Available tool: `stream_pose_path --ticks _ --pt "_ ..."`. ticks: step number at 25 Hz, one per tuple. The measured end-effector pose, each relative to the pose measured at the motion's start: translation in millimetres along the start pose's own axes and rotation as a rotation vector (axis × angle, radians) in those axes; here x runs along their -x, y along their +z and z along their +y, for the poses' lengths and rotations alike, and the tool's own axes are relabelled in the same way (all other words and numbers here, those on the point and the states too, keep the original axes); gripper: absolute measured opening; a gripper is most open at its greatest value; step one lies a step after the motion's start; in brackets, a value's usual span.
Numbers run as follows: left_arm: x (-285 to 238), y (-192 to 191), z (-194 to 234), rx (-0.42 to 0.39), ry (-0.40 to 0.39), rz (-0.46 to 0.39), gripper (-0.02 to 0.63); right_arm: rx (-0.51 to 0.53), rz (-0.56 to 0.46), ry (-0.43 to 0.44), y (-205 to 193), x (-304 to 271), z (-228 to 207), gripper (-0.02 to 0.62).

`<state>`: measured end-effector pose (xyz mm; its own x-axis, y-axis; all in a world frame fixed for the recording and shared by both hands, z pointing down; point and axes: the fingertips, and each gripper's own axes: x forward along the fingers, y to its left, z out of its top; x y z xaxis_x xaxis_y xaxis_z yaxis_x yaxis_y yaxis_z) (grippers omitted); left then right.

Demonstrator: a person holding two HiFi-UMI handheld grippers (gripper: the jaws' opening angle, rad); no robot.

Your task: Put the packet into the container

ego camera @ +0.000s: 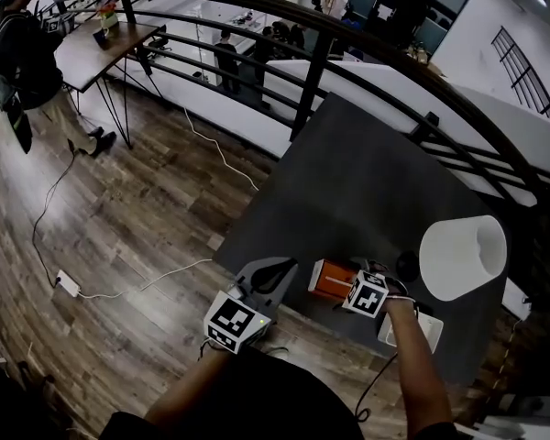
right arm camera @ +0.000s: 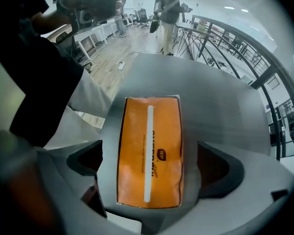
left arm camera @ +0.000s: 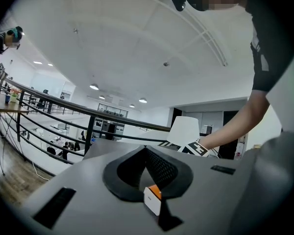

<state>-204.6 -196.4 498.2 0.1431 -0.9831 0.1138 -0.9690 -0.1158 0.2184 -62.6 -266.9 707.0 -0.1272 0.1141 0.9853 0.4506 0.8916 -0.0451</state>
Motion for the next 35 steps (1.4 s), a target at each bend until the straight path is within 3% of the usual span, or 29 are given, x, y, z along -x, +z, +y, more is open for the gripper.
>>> stream_pose_path --ticks 12,15,18,27,35 --pt "4 -4 1 -0.001 0.022 0.004 0.006 0.039 0.05 0.007 -3 -11 -2 0.578" --pt "2 -4 -3 -0.007 0.01 0.009 0.007 0.043 0.06 -0.022 -7 -10 -5 0.478" --pt "1 -5 -5 -0.004 0.004 0.01 0.006 0.029 0.06 -0.023 -6 -10 -6 0.443" --pt "0 -5 -7 -0.002 -0.004 0.009 0.006 0.05 0.078 -0.031 -7 -9 -4 0.376" --pt "-5 -4 -13 -0.006 -0.04 0.014 0.006 0.042 0.072 -0.044 -8 5 0 0.368"
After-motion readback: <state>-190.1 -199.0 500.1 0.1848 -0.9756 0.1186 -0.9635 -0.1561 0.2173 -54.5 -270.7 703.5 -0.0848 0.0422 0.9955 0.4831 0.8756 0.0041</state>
